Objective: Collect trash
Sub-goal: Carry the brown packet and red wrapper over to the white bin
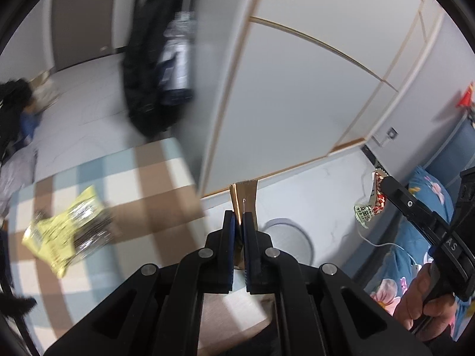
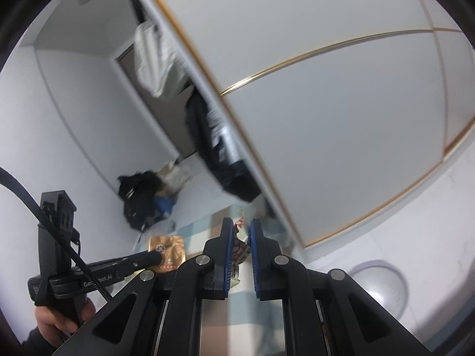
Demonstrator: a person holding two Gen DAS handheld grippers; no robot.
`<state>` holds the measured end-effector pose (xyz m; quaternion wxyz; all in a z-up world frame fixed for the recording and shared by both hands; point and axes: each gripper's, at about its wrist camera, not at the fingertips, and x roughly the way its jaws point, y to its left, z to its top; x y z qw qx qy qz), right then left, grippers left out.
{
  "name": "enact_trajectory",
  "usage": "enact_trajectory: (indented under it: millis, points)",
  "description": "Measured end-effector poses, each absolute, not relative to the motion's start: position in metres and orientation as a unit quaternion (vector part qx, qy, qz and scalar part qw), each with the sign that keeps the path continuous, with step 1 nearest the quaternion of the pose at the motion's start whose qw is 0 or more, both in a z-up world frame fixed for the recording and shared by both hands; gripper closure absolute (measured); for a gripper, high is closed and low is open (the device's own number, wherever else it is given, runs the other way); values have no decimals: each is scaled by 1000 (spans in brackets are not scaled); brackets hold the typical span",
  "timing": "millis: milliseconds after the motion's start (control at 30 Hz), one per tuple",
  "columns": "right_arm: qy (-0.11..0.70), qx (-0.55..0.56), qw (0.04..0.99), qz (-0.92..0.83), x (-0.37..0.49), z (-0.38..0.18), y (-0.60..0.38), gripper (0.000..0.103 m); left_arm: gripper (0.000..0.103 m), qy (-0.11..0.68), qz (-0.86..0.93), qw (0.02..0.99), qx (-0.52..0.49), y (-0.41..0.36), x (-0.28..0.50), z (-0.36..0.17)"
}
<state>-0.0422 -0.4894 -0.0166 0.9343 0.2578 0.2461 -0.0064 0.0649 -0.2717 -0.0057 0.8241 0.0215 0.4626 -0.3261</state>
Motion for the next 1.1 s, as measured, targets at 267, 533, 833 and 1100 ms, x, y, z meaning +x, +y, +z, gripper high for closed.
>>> enact_trajectory:
  millis: [267, 533, 833, 1100]
  points:
    - [259, 277, 922, -81, -57, -44, -560, 92, 102, 467, -384, 795, 59, -343, 67, -23]
    - [308, 302, 892, -133, -59, -103, -604, 92, 102, 499, -421, 750, 104, -405, 72, -71]
    - [384, 331, 849, -148, -48, -184, -628, 92, 102, 557, -428, 695, 153, -455, 71, -132]
    - [450, 347, 810, -146, -49, -248, -640, 92, 102, 597, -434, 646, 195, -485, 61, -177]
